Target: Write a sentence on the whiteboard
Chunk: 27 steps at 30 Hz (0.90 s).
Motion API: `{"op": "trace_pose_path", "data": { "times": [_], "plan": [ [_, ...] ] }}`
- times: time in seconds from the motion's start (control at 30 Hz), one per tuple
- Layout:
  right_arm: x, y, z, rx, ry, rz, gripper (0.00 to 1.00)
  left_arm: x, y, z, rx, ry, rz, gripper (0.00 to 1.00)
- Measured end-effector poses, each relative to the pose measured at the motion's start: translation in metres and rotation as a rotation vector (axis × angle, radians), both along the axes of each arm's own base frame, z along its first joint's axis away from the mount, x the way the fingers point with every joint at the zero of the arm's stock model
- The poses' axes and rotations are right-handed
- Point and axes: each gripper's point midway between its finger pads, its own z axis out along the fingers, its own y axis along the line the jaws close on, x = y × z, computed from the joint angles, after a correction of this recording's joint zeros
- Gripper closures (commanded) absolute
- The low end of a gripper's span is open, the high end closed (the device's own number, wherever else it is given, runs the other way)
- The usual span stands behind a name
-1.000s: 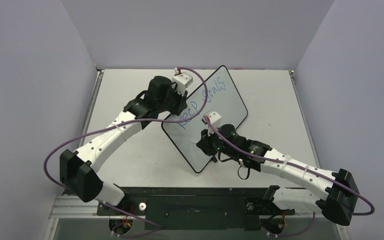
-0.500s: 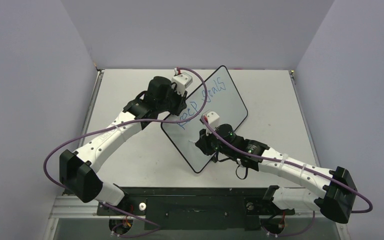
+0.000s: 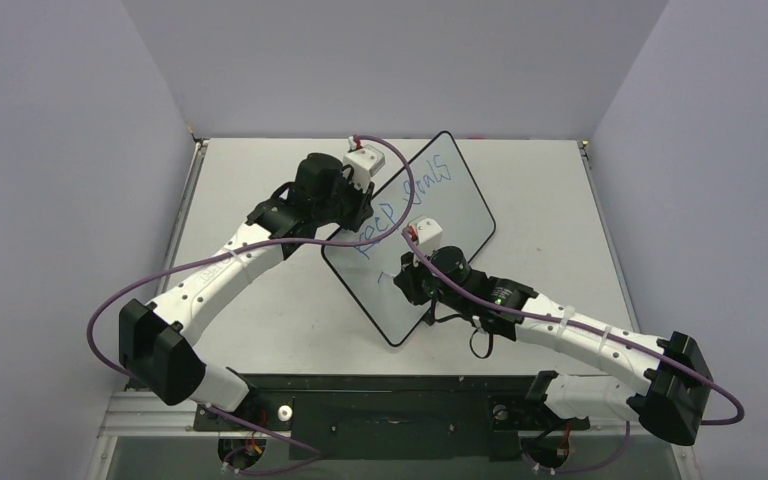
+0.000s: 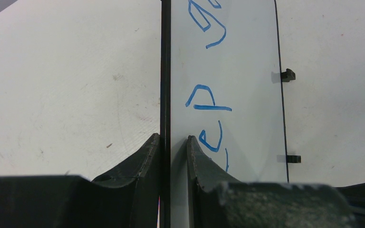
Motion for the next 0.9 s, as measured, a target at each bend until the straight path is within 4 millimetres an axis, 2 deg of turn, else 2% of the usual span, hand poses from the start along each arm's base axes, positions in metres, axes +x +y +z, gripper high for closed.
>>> {"op": "trace_pose_path", "data": {
  "times": [0.3, 0.53, 0.9],
  "plan": [
    [-0.005, 0.003, -0.001, -0.008, -0.004, 0.029, 1.00, 0.000, 0.000, 0.000, 0.001, 0.000, 0.001, 1.00],
    [-0.022, 0.004, -0.014, -0.029, 0.010, 0.076, 1.00, 0.000, 0.000, 0.000, 0.002, -0.001, 0.002, 1.00],
    [-0.031, -0.003, -0.026, -0.057, 0.029, 0.085, 1.00, 0.000, 0.000, 0.001, 0.002, -0.003, 0.000, 1.00]
  ]
}}
